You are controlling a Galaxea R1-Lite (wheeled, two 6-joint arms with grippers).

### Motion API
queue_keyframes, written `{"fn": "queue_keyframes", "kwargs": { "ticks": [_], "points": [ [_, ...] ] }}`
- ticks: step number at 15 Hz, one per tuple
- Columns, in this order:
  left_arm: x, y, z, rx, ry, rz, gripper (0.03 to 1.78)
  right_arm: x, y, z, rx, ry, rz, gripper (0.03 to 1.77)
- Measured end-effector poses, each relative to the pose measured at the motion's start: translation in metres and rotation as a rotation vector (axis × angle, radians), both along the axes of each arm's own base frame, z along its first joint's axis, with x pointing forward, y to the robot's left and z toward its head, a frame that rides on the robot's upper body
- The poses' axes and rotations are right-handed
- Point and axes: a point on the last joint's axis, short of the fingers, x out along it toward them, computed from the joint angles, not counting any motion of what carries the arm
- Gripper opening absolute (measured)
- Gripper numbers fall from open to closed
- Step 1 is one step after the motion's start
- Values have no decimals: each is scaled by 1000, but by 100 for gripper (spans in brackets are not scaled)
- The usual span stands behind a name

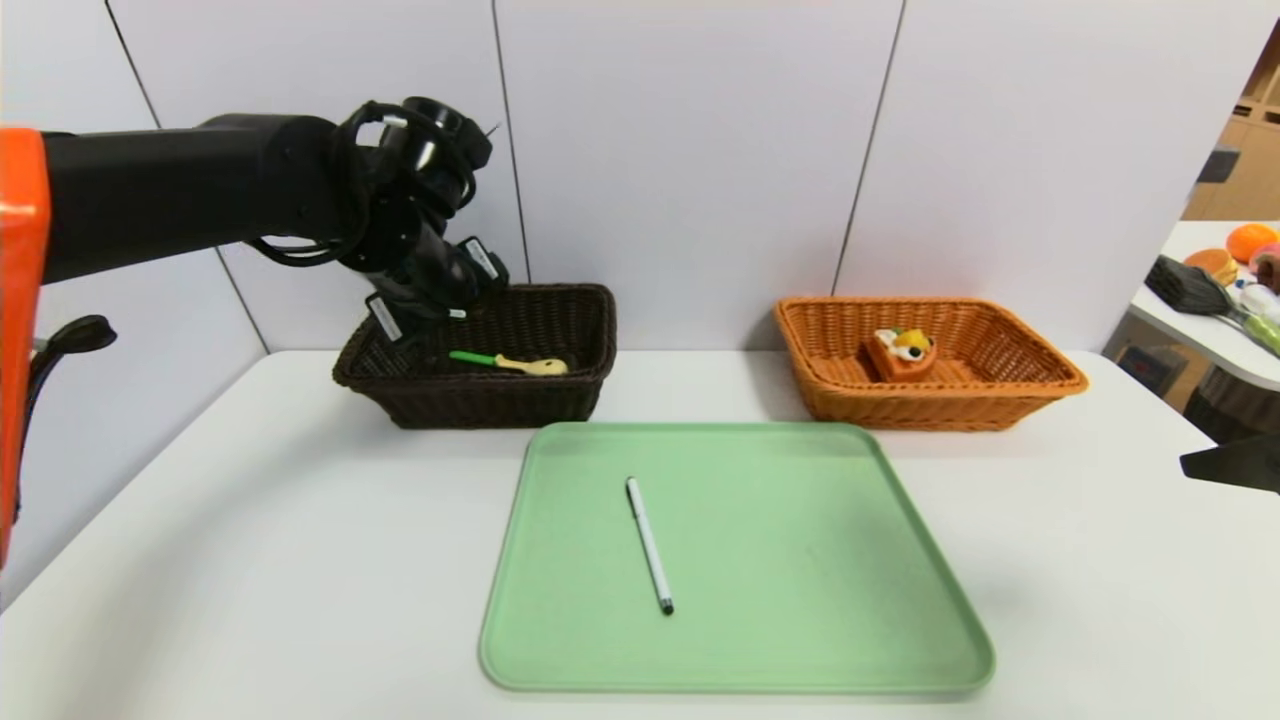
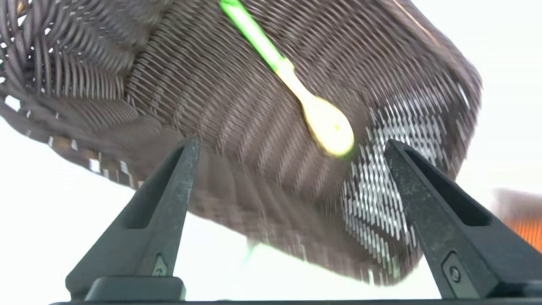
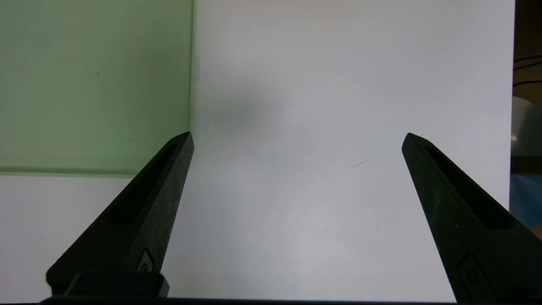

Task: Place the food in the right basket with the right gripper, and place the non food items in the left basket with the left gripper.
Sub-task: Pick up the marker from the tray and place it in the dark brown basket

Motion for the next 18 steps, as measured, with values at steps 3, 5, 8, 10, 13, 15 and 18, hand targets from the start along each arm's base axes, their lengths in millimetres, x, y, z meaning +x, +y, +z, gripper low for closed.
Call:
{"fn": "queue_keyframes", "kwargs": {
  "ticks": [3,5,8,10,13,15,18],
  "points": [
    [-28,-16,16,134,7,-124,161,0,0,-1,0,4,1,170],
    [-49,-31,26,216,0,-223,163,0,0,-1,7,6,7,170],
    [-83,-57,32,294,35,-379,165,1,0,-3,7,14,8,170],
    [-98,-73,30,310,48,-447,166,1,1,-6,4,28,7,170],
    [-106,-91,19,325,93,-508,167,1,1,-10,5,42,8,170],
    [-109,-104,9,320,123,-530,168,2,1,-10,5,45,7,170],
    [-112,-117,-8,277,206,-523,169,3,1,-11,5,48,7,170]
  ]
}}
